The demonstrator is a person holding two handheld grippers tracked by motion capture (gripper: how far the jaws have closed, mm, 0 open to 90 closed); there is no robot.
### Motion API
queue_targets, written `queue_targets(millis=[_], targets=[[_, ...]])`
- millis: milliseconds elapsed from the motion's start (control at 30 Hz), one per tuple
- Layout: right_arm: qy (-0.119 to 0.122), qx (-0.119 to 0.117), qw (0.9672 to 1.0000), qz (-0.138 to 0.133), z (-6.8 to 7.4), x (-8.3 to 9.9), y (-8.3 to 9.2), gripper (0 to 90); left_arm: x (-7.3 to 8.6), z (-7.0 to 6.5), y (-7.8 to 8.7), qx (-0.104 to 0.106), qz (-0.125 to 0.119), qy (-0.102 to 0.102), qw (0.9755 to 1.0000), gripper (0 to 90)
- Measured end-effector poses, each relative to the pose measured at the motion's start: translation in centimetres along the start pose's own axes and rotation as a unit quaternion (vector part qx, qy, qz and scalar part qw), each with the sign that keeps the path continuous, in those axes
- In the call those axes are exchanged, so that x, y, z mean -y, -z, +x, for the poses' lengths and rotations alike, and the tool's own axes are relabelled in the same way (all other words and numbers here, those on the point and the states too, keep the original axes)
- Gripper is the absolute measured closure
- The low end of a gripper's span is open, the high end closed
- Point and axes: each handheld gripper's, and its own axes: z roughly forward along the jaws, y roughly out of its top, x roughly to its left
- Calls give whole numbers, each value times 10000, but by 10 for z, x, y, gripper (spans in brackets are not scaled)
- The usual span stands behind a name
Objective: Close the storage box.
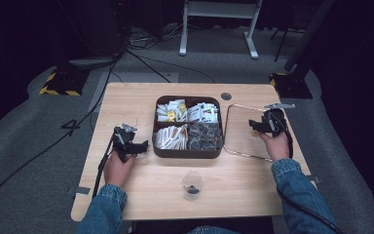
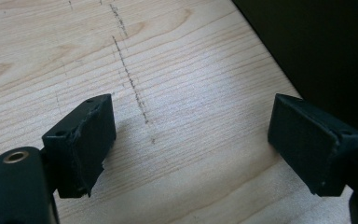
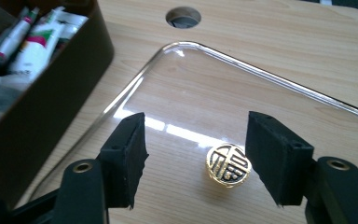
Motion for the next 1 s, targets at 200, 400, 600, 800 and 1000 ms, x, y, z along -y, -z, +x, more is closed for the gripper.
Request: queue_targets(millis=[200,400,600,800,1000], targets=[[-69,185,9996,194,-9,8,-16,396,0,0,0,1,-1,1,10000,156],[-187,312,9984,443,-21,21,-28,394,0,0,0,0,0,1,10000,156],[-358,252,9974,569,-28,29,-35,393,0,0,0,-1,1,0,10000,156],[-326,194,9972,648,-28,31,-41,414,0,0,0,-1,-1,0,10000,156],[-232,209,9967,743,-25,32,-47,465,0,0,0,0,0,0,10000,156]])
